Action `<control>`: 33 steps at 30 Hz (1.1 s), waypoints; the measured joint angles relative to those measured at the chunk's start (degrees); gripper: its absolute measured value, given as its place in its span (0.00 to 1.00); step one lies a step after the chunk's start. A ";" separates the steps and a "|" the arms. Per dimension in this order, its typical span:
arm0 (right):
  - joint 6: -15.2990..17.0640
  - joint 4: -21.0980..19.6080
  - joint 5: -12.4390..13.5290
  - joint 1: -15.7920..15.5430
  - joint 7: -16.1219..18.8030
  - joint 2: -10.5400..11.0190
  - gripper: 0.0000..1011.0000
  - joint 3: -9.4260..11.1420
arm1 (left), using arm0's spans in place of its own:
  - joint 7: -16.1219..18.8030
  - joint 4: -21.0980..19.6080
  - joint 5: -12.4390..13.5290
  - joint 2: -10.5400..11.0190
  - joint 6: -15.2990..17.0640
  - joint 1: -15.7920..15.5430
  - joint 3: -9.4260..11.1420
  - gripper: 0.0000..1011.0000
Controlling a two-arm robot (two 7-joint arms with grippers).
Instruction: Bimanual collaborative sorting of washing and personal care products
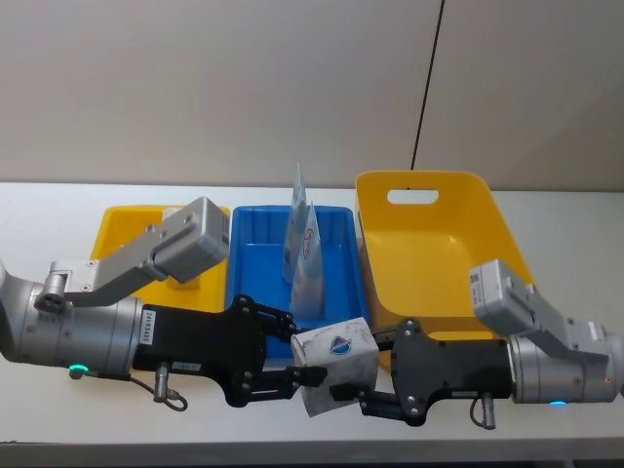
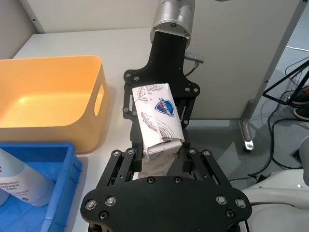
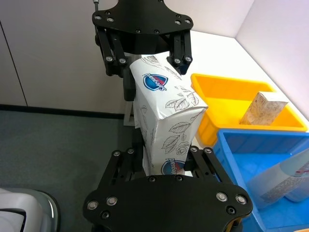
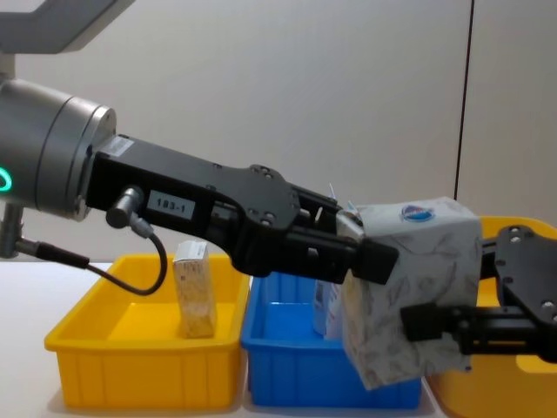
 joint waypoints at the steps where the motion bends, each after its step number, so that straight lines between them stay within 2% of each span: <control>1: 0.00 0.00 -0.01 0.01 0.01 -0.01 0.40 -0.01 | 0.02 0.00 0.00 0.00 0.00 0.00 -0.01 0.38; 10: -0.01 0.04 -0.05 0.07 0.00 -0.04 0.37 -0.10 | 0.03 0.01 0.00 0.00 0.00 0.01 -0.02 0.38; 14: -0.01 0.04 0.01 0.07 -0.01 -0.02 0.36 -0.15 | -0.02 0.00 -0.01 -0.02 0.00 0.01 0.00 0.43; 15: -0.01 0.03 0.07 0.07 -0.01 -0.01 0.35 -0.20 | -0.02 0.00 -0.02 -0.02 0.00 0.01 0.01 0.49; 17: -0.01 -0.02 0.19 0.06 -0.03 0.02 0.34 -0.22 | -0.06 -0.01 -0.03 -0.03 0.00 0.01 0.03 0.53; 18: -0.03 -0.07 0.29 0.03 -0.05 0.04 0.34 -0.23 | -0.11 -0.01 -0.03 -0.04 0.00 0.02 0.06 0.58; 24: -0.18 -0.28 0.69 -0.17 -0.10 0.22 0.34 -0.31 | -0.19 -0.01 -0.04 -0.04 0.00 0.02 0.09 0.76; 33: -0.62 -0.52 1.16 -0.90 -0.78 0.91 0.34 -0.20 | -0.06 -0.01 -0.23 0.06 0.02 0.06 0.03 0.98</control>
